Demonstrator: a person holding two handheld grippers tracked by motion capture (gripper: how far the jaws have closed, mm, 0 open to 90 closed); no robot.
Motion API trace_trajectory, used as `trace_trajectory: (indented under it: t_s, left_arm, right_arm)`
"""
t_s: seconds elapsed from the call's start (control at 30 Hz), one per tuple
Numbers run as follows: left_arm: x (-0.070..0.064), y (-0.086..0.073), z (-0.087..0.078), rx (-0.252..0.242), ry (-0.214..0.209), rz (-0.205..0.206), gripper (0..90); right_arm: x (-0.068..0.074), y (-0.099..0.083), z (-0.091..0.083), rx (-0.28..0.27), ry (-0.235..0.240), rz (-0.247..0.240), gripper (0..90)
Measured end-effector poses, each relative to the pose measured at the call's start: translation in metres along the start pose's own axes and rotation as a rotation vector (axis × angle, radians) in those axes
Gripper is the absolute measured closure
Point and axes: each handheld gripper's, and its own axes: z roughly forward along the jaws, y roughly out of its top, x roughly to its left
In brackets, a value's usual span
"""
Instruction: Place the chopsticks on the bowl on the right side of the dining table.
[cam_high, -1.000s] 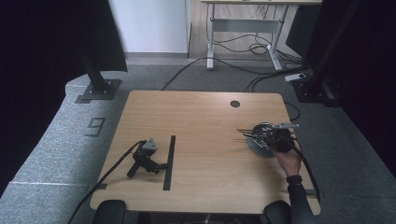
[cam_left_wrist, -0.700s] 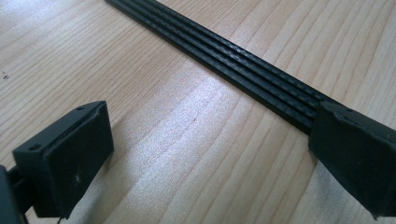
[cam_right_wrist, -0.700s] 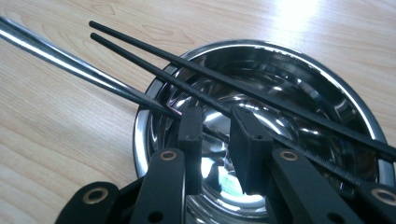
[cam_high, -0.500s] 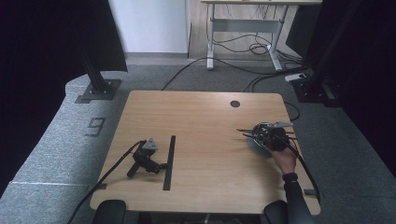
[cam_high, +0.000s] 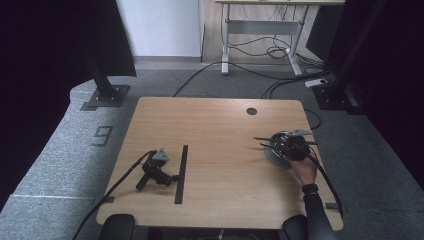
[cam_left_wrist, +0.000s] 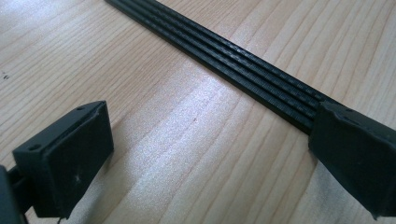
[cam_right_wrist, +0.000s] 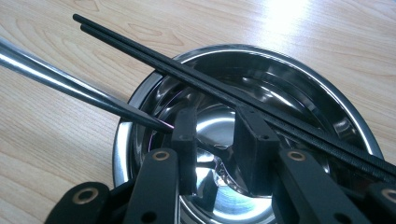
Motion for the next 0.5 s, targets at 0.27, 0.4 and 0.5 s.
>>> trace_trajectory:
  t_s: [0.27,0.4,0.5]
  left_arm:
    - [0.0,0.0,0.0,-0.001,-0.001,0.0,0.0]
    - [0.0,0.0,0.0,-0.001,-0.001,0.0,0.0]
    - [0.0,0.0,0.0,-0.001,-0.001,0.0,0.0]
  right_arm:
    - [-0.007,0.004,-0.009,-0.033,-0.017,0.017,55.3]
    - [-0.02,0.009,-0.015,-0.049,-0.055,0.069,40.9]
    - [-0.028,0.011,-0.012,-0.037,-0.121,0.075,31.6]
